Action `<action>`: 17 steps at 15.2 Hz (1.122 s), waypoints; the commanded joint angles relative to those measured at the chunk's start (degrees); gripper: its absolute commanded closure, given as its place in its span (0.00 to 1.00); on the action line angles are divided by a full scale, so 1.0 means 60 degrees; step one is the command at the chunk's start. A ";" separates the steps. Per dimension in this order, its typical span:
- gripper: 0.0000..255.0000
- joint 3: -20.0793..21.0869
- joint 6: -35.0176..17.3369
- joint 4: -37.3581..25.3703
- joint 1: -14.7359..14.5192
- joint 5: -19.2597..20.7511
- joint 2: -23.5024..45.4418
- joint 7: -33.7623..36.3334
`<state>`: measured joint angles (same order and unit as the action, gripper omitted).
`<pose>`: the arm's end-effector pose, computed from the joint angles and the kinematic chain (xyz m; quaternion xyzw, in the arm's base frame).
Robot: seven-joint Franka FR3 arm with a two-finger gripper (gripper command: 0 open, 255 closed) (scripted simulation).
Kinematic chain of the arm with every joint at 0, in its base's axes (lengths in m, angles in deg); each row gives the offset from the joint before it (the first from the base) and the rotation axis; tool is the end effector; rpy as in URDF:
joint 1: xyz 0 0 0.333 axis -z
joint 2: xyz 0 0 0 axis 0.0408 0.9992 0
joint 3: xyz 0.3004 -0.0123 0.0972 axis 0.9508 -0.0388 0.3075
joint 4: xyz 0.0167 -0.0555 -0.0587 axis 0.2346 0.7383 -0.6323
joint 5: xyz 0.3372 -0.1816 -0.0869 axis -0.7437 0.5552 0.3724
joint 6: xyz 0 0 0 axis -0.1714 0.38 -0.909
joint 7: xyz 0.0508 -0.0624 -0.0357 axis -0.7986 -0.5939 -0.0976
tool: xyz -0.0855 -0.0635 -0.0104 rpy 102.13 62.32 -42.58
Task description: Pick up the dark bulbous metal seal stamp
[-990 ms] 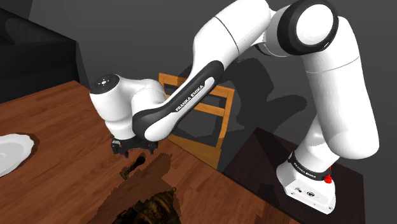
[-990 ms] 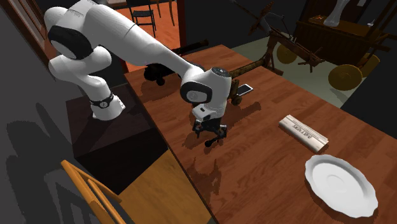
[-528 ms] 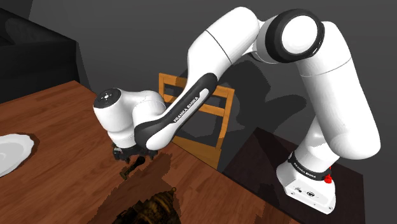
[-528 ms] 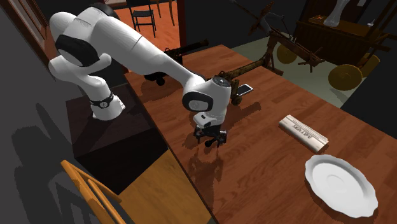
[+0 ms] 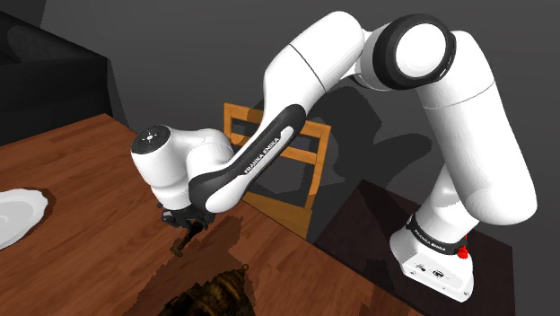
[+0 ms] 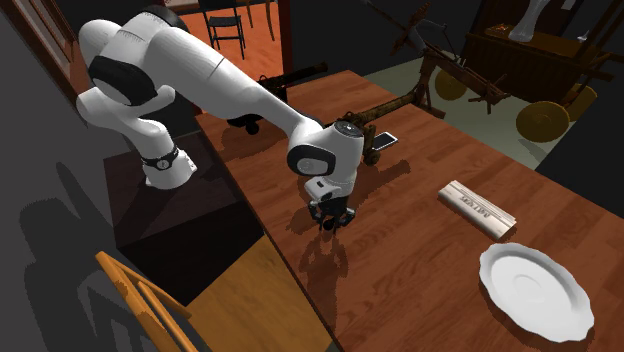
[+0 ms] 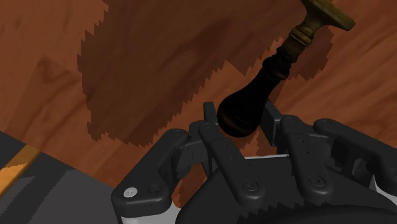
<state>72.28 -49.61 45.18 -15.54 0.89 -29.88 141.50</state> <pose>0.5150 0.4192 0.2031 0.9337 -0.3499 0.0506 0.0576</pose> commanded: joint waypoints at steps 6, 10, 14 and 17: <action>1.00 0.0123 0.0197 0.0077 0.0103 -0.0156 -0.0264 -0.0105; 1.00 0.0288 0.0489 0.0086 0.0212 -0.0367 -0.0597 -0.0255; 1.00 0.0445 0.0794 0.0061 0.0313 -0.0579 -0.0914 -0.0408; 1.00 0.0557 0.1031 0.0018 0.0383 -0.0737 -0.1141 -0.0525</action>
<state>75.39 -43.89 45.34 -13.38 -3.21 -36.27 138.57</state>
